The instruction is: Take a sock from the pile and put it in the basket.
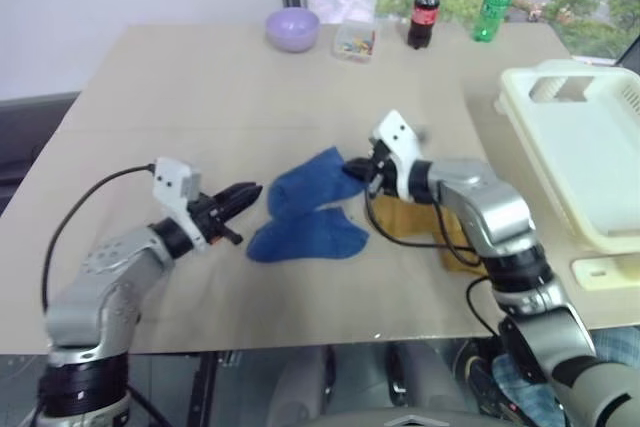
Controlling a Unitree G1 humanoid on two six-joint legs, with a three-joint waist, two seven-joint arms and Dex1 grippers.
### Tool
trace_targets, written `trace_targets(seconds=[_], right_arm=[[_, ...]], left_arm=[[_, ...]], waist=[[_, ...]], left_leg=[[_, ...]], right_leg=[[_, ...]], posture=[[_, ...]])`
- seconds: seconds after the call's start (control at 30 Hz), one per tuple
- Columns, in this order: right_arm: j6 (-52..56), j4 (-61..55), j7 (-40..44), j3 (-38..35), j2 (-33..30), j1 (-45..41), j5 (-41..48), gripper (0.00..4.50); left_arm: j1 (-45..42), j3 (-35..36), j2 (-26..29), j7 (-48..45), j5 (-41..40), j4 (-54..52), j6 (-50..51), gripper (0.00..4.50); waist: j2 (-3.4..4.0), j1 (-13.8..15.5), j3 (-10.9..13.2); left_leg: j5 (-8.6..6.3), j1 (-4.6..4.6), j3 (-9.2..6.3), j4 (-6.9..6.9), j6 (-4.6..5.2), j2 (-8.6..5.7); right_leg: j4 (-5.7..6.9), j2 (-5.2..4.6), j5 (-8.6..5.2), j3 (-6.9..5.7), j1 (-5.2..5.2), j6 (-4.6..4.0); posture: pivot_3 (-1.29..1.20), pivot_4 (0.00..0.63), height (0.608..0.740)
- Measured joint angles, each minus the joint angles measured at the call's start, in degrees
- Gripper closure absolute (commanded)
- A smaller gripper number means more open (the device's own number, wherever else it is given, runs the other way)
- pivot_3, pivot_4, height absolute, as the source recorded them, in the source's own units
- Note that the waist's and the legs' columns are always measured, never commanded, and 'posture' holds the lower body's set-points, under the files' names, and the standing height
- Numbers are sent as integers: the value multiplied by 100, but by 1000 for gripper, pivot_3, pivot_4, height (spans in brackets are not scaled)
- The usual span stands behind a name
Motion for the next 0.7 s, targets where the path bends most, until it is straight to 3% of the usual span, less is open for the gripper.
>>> trace_targets(seconds=[0.3,0.53,0.63,0.7], right_arm=[[1198,-894,-336,63,-111,304,561,4500],[1204,-849,-713,-37,43,178,732,4500],[1031,-673,-796,-67,60,74,721,4500],[881,-562,-800,-37,58,43,713,4500]], left_arm=[[539,373,514,-170,-654,-340,666,3771],[153,365,721,-274,-673,-71,613,3771],[-5,114,560,-239,-459,98,422,3079],[-162,-245,288,-150,-177,401,217,2174]], waist=[[0,5,1],[-1,24,1],[0,28,1],[-2,43,0]], left_leg=[[2,1,0,6,-1,0],[2,0,2,6,-1,-2],[2,1,5,5,-1,-4],[3,1,4,6,-1,-4]], right_leg=[[5,4,0,-4,0,-1],[3,7,0,-5,0,0],[3,8,0,-3,1,1],[4,10,0,-5,1,1]], posture=[[0,150,740],[0,150,740],[0,150,740],[0,150,740]])
